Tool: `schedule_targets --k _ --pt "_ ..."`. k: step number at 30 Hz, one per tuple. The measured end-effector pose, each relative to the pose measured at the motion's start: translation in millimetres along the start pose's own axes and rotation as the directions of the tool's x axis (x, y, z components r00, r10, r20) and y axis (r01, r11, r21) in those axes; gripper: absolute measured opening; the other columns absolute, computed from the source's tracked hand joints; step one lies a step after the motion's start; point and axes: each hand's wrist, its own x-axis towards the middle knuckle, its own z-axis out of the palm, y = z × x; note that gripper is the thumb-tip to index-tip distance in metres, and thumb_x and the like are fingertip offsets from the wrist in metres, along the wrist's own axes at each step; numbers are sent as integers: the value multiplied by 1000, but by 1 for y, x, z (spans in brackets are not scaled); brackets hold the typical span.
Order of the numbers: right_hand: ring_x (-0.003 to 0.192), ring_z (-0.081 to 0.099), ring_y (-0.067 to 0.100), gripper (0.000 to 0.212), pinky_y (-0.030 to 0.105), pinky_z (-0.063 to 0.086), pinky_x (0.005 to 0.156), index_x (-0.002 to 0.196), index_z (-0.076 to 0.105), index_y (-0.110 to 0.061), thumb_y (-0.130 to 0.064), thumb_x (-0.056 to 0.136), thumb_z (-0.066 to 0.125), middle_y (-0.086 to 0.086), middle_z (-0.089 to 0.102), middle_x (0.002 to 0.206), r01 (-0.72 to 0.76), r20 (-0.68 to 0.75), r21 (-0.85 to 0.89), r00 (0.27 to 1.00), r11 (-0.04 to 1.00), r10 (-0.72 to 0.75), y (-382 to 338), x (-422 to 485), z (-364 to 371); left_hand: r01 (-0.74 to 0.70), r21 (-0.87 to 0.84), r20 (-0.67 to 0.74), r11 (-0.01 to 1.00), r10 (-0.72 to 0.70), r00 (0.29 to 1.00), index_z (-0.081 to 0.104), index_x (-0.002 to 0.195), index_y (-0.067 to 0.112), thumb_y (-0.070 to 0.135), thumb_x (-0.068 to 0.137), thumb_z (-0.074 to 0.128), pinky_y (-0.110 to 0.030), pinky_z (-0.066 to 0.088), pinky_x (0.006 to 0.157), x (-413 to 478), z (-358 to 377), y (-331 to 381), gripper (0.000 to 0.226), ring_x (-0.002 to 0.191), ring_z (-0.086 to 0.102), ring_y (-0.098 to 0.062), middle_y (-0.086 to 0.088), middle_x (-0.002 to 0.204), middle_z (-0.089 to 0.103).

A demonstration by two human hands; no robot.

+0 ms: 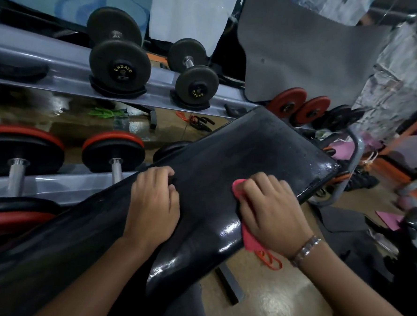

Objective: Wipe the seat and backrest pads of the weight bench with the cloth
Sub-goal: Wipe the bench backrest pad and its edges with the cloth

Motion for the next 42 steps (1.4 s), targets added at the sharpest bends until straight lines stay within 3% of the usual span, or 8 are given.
schedule_targets --k 5,11,17,22,27,32,38,42 --pt "83 51 32 18 43 37 70 102 53 -17 -32 95 47 6 52 95 -249 -66 -108 968 962 243 11 35 4 -3 7 -8 1000 3 1000 53 112 16 7 90 56 -41 42 89 -1 -1 1 23 100 50 -23 -3 108 56" --pt "83 50 27 19 43 40 73 105 53 -19 -34 100 43 1 51 98 -8 27 -62 1000 998 9 5 23 4 16 26 19 1000 -16 1000 53 116 18 18 92 45 -42 43 93 -2 -2 2 26 106 51 -24 -2 113 56" --pt "83 51 33 16 45 37 70 102 53 -17 -31 97 45 7 53 96 -240 -50 -183 971 953 235 3 62 15 45 35 21 998 -46 999 53 118 19 14 92 53 -38 41 96 -2 -1 2 26 108 50 -21 1 116 56" --pt "83 50 29 19 44 39 71 107 52 -20 -35 99 43 2 51 98 1 21 -155 1000 988 2 -4 52 14 47 32 23 998 -48 999 52 119 21 15 93 52 -37 41 95 -2 -2 3 27 107 49 -19 2 115 55" --pt "80 52 36 15 46 36 67 99 54 -14 -27 96 46 11 55 94 -240 -73 -244 971 940 229 1 92 25 55 39 13 998 -56 998 54 119 20 15 92 53 -36 41 95 -2 -2 2 27 105 50 -19 3 115 56" --pt "80 51 31 17 44 38 66 101 53 -18 -33 95 48 6 54 95 1 -7 -167 1000 986 -2 -23 78 31 51 33 10 998 -51 999 54 119 19 15 91 53 -38 43 96 -2 -2 2 28 106 51 -19 2 116 58" --pt "78 54 36 20 44 37 64 100 54 -12 -29 90 50 12 57 93 -154 -54 -224 988 962 145 -8 113 39 52 32 -2 998 -52 999 55 118 20 16 91 52 -36 41 95 -2 0 0 27 106 50 -18 3 115 58" --pt "80 52 32 20 44 40 65 102 55 -15 -32 93 49 8 55 95 60 -7 -127 998 990 -61 -24 100 42 49 34 -1 998 -49 999 55 118 20 17 91 50 -37 42 96 -3 0 0 28 106 50 -19 3 115 57"
